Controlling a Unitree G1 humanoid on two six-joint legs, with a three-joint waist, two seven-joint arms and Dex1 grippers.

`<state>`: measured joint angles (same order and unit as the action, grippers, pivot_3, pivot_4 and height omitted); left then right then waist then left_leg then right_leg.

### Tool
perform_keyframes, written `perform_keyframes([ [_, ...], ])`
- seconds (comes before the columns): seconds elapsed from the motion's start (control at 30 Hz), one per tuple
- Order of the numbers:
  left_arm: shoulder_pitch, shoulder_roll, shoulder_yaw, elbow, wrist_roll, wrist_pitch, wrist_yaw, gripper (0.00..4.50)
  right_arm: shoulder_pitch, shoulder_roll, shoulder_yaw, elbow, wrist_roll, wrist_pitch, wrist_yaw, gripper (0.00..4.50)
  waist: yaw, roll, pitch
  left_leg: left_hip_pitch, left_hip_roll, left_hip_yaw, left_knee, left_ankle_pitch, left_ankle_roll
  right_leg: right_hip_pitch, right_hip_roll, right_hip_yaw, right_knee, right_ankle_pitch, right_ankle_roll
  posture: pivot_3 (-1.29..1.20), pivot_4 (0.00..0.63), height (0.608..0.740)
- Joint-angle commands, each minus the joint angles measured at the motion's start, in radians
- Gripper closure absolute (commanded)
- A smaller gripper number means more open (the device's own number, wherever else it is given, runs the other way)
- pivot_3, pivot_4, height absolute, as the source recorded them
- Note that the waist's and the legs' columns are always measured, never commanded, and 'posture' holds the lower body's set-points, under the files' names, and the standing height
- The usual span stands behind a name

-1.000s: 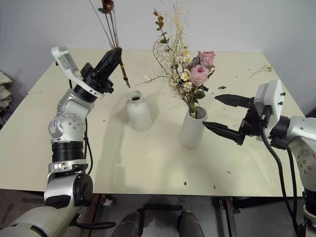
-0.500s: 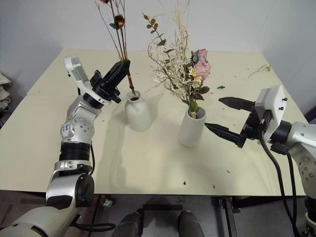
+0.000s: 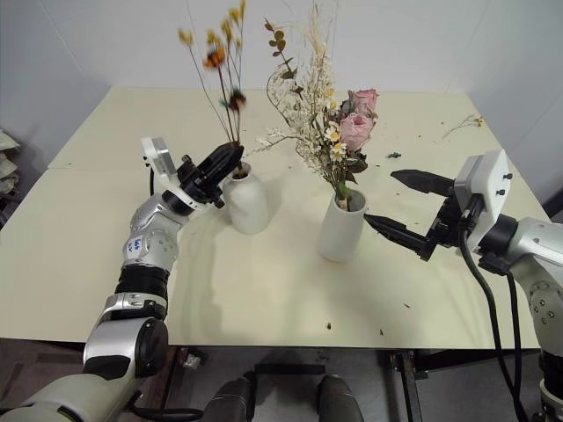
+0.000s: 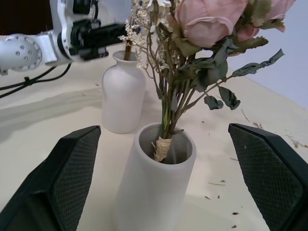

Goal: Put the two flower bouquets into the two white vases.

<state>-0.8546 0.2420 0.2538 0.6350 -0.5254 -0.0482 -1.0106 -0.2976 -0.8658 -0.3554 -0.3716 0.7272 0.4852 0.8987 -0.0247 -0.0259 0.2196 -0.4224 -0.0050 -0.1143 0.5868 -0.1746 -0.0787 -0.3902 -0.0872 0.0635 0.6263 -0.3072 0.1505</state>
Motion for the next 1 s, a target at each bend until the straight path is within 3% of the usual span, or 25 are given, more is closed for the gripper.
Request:
perform_keyframes([
  [0.03,0.003,0.04,0.001,-0.083,-0.003,0.004,-0.017,2.25,-0.012,0.006,-0.02,-0.032,0.013,-0.013,-0.01,0.0,-0.001,0.0,0.0,0.0,0.0,0.0,0.0,0.0,0.0,0.0,0.0,0.0,0.0,0.0,0.0,0.0,0.15,0.74],
  [0.17,0.04,0.14,-0.002,-0.178,-0.004,0.065,-0.047,1.07,-0.004,0.008,-0.027,-0.036,0.011,-0.016,-0.011,0.0,-0.006,0.0,0.0,0.0,0.001,0.0,-0.001,0.0,0.0,0.0,0.001,0.0,0.0,0.0,0.0,0.0,0.15,0.74],
  [0.3,0.116,0.319,-0.012,-0.251,0.034,0.12,-0.104,0.07,0.018,-0.001,-0.049,-0.033,0.011,-0.02,0.003,0.0,-0.004,0.0,0.0,0.001,0.001,0.0,-0.003,0.0,0.0,-0.001,0.001,0.0,0.0,-0.001,-0.001,0.0,0.15,0.74],
  [0.5,0.196,0.509,0.009,-0.318,0.026,0.158,-0.192,0.07,0.072,-0.043,-0.091,-0.023,0.025,-0.042,0.113,0.0,0.002,0.0,0.0,0.001,0.002,0.0,-0.005,0.0,0.0,-0.001,0.001,0.0,-0.001,-0.001,-0.003,0.0,0.15,0.74],
  [0.6,0.267,0.598,0.018,-0.434,-0.04,0.298,-0.251,0.07,0.067,-0.058,-0.076,0.005,-0.003,-0.073,0.155,0.0,-0.001,0.0,0.0,0.001,0.002,0.0,-0.006,0.0,0.0,-0.001,0.001,0.0,-0.002,-0.001,-0.003,0.0,0.15,0.74],
  [0.8,0.352,0.612,0.037,-0.552,-0.049,0.32,-0.234,0.07,-0.058,-0.094,-0.002,0.17,-0.069,-0.16,0.27,0.0,-0.003,0.001,0.0,0.002,0.002,0.001,-0.006,0.0,0.0,-0.001,0.001,0.0,-0.003,-0.005,-0.011,0.0,0.15,0.74],
  [1.0,0.383,0.6,0.063,-0.591,-0.051,0.309,-0.19,0.07,-0.128,-0.093,0.039,0.213,-0.067,-0.14,0.319,0.0,-0.004,0.001,0.0,0.001,0.003,0.001,-0.007,0.0,0.0,-0.002,0.002,0.0,-0.002,-0.003,-0.006,0.0,0.15,0.74],
])
